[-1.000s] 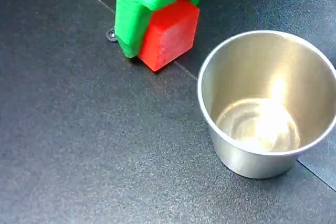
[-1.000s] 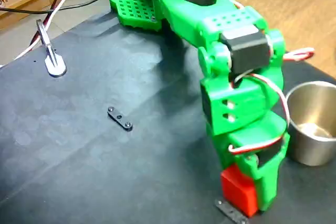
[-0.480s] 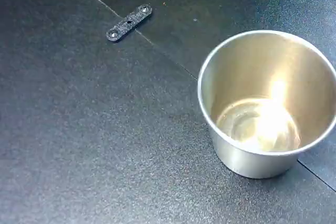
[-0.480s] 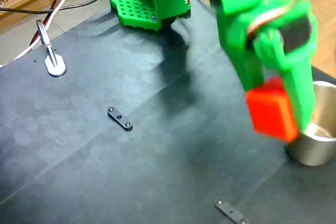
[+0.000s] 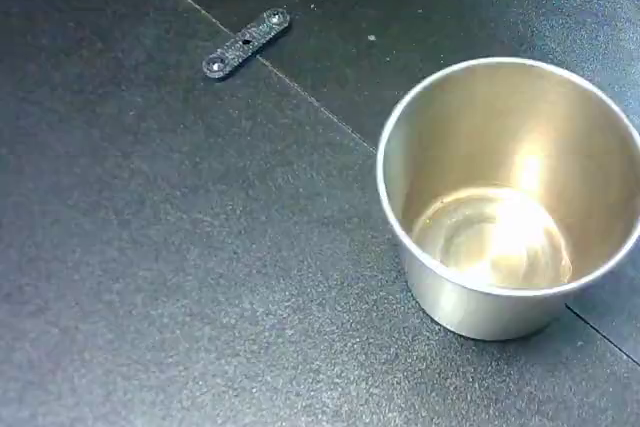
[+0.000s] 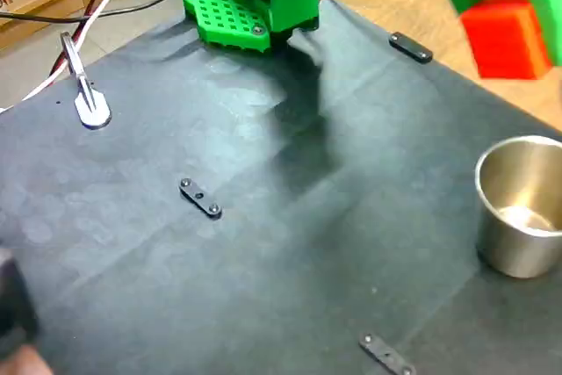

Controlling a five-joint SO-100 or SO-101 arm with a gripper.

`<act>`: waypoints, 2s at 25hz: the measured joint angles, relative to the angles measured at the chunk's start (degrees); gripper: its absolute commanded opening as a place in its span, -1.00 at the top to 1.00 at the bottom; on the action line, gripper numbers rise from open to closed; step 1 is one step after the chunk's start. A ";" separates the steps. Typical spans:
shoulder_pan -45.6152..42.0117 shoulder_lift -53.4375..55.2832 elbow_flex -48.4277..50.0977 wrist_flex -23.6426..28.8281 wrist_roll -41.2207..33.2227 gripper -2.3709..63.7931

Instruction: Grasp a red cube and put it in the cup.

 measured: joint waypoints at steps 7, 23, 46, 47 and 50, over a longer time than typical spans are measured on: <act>-2.72 -8.00 0.18 0.00 8.00 0.95; -2.72 -23.03 -7.29 -0.18 9.84 0.95; -4.75 -25.93 -7.82 -0.18 9.84 0.71; -4.66 -25.93 -7.82 -0.18 9.84 0.66; -4.66 -25.93 -7.82 -0.18 9.84 0.57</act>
